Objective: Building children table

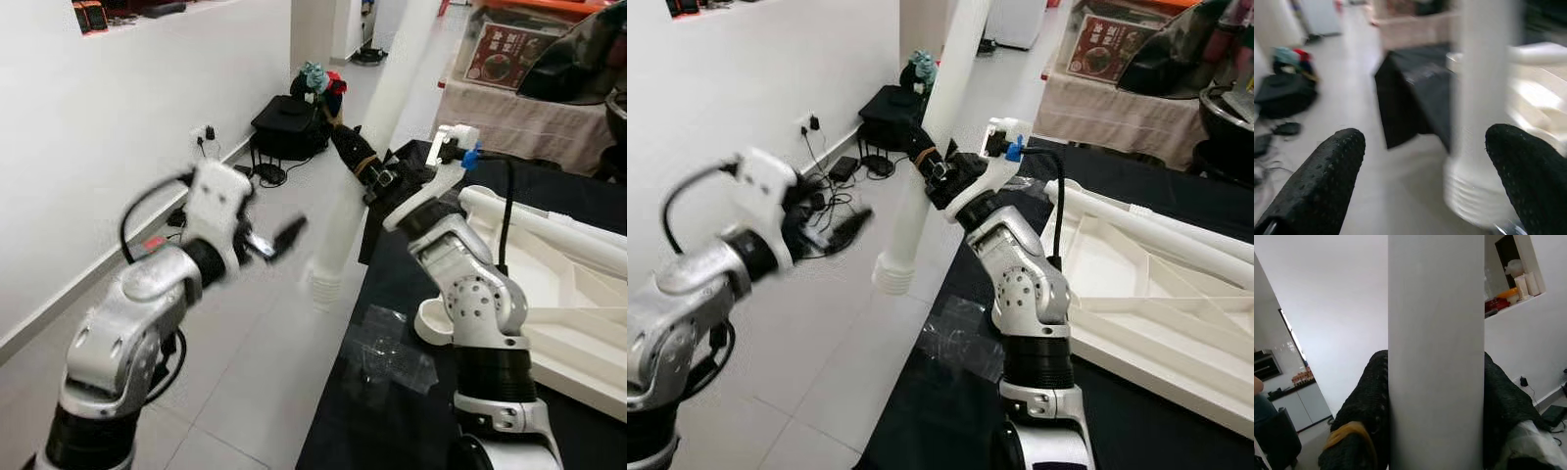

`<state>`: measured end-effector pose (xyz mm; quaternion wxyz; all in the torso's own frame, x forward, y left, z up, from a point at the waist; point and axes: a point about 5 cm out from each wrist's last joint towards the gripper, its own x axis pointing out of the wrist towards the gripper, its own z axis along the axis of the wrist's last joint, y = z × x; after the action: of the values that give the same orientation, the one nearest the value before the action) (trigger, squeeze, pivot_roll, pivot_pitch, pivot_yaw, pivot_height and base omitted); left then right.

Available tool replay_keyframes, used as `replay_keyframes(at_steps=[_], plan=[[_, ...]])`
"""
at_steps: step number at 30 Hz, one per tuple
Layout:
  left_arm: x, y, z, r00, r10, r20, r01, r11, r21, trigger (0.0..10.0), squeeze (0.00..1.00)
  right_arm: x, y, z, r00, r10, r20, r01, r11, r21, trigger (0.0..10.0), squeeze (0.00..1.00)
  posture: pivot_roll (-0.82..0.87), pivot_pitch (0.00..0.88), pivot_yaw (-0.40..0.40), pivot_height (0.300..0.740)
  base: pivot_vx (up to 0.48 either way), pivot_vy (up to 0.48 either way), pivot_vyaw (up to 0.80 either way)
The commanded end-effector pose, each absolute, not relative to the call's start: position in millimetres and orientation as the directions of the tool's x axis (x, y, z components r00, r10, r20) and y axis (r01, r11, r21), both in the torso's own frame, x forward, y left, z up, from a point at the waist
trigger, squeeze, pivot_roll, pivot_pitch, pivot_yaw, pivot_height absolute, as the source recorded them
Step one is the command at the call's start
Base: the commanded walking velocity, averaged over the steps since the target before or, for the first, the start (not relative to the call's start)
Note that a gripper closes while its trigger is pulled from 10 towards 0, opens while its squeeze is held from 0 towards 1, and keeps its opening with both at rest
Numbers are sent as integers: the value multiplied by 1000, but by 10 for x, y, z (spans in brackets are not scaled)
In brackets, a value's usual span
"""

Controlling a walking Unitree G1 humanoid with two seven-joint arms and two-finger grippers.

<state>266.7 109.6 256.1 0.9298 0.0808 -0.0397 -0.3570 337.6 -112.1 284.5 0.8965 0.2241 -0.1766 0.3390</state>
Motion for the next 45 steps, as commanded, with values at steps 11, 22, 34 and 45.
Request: replay_keyframes(at_steps=[11, 22, 34, 45], plan=[[2839, 1342, 2319, 851, -523, -50, 520, 826, 218, 10000, 0, 3324, -963, 2924, 662, 558, 500, -732, 624, 272, 0, 0, 81, 98, -86, 740, 0, 0, 0], [2764, 1257, 2392, 751, -658, -48, 655, 734, 177, 10000, 0, 3291, -950, 2965, 653, 555, 515, -735, 629, 254, 0, 0, 76, 102, -79, 740, 0, 0, 0], [2916, 1254, 2320, 788, -614, -41, 609, 769, 196, 10000, 0, 3239, -853, 3007, 631, 570, 526, -758, 597, 262, 0, 0, 70, 106, -81, 740, 0, 0, 0], [2962, 1284, 2338, 772, -634, -46, 629, 753, 193, 10000, 0, 3125, -812, 3088, 578, 599, 554, -801, 545, 246, 0, 0, 66, 104, -75, 740, 0, 0, 0]])
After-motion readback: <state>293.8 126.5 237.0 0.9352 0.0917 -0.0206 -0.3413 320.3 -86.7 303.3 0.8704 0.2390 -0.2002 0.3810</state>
